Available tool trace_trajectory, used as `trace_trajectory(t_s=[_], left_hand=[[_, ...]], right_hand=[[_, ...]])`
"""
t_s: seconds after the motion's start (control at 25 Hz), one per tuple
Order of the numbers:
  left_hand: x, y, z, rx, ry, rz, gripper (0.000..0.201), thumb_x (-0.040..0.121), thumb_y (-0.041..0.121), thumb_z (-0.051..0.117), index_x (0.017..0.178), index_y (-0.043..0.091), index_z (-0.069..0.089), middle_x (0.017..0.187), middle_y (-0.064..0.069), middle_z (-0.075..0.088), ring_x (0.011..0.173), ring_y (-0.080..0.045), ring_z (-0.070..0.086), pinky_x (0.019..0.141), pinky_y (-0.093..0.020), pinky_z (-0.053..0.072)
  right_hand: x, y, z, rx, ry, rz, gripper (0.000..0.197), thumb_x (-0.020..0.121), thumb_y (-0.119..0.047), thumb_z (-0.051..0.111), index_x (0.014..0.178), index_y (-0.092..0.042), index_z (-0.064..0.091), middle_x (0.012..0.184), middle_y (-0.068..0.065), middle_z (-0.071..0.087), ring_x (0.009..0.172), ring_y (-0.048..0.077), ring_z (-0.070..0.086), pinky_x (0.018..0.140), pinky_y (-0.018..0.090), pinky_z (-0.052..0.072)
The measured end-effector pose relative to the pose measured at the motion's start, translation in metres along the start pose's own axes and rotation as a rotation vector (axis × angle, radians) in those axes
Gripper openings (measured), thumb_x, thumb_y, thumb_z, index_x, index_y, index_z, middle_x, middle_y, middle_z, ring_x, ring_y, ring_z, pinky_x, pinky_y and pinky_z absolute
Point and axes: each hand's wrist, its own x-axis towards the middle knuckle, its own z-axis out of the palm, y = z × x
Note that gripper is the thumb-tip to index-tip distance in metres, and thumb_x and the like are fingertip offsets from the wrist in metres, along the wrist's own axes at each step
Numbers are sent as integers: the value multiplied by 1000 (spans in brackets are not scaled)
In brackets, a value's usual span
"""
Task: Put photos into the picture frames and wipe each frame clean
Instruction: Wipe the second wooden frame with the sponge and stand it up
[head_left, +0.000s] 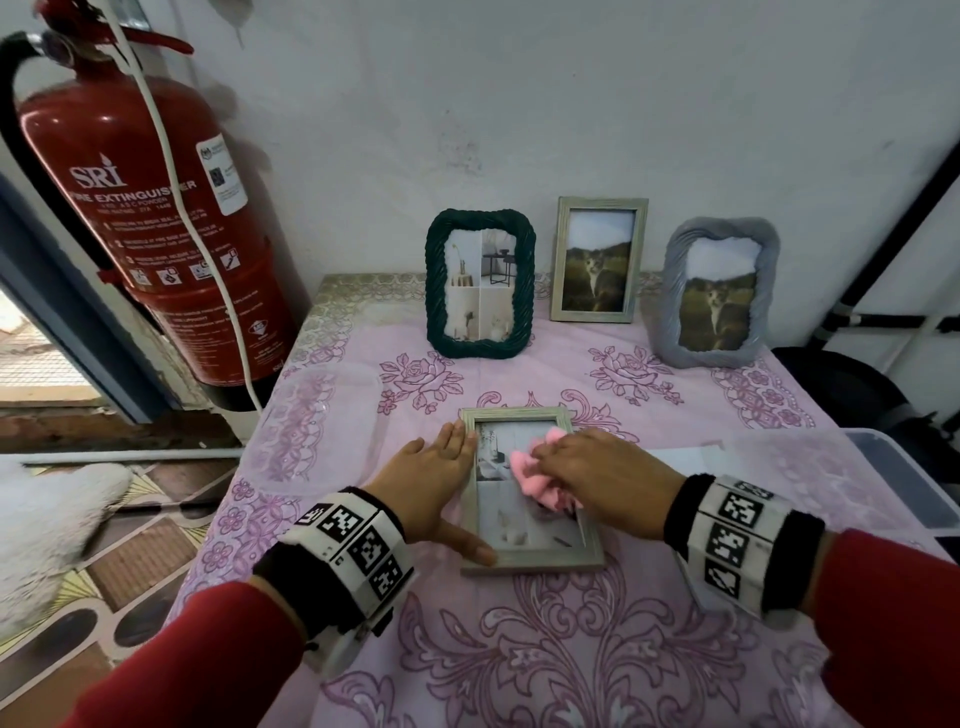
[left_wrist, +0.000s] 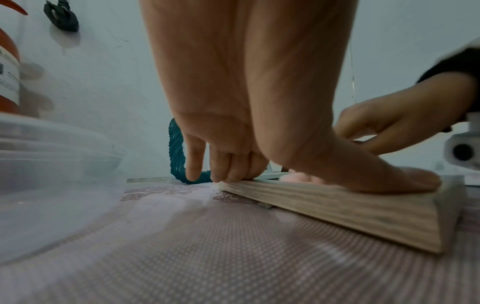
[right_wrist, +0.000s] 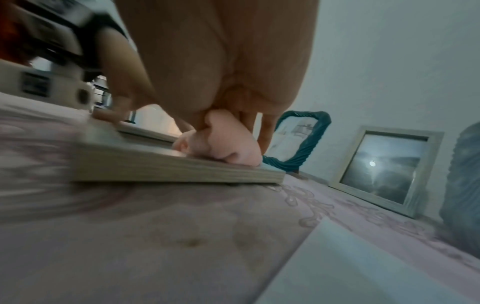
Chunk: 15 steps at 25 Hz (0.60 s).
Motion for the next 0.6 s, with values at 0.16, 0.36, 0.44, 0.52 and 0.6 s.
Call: trace_trajectory(t_s=[0.16, 0.36, 0.44, 0.52, 0.6], left_hand=[[0, 2, -1, 2, 5, 3, 128, 64, 70, 63, 147, 2, -8, 156, -16, -10, 146, -23, -7, 120, -39, 6], [-1, 5, -4, 13, 1, -4, 128, 66, 69, 63, 147, 1, -9, 156, -18, -10, 146, -25, -7, 119, -38, 4], [-1, 5, -4, 26, -8, -8, 127, 66, 69, 62, 147, 1, -9, 156, -18, -10, 146, -25, -7, 119, -39, 3], [-2, 4, -3, 18, -18, -5, 127, 66, 70, 61, 147, 2, -10, 156, -17, -10, 146, -24, -7, 119, -39, 4], [-3, 2, -3, -2, -17, 0, 127, 66, 70, 61, 147, 3, -10, 156, -16, -11, 146, -23, -7, 119, -39, 4]], right_hand=[[30, 3, -2, 135, -38, 52, 35, 98, -19, 42, 132, -17, 51, 131, 5, 55, 120, 22, 48, 101, 34, 35], [25, -26, 1, 314, -21, -35, 37, 92, -9, 47, 127, -13, 57, 137, 10, 52, 125, 21, 47, 106, 34, 34], [10, -38, 6, 301, -4, -80, 32, 93, -18, 47, 122, -14, 58, 124, 8, 58, 112, 21, 52, 100, 36, 39], [-7, -36, 8, 232, 1, -78, 30, 95, -27, 43, 119, -18, 57, 120, 2, 59, 110, 17, 51, 102, 32, 35], [-17, -24, 4, 119, 27, -61, 26, 96, -28, 37, 114, -23, 56, 120, -3, 59, 112, 13, 49, 104, 31, 31]])
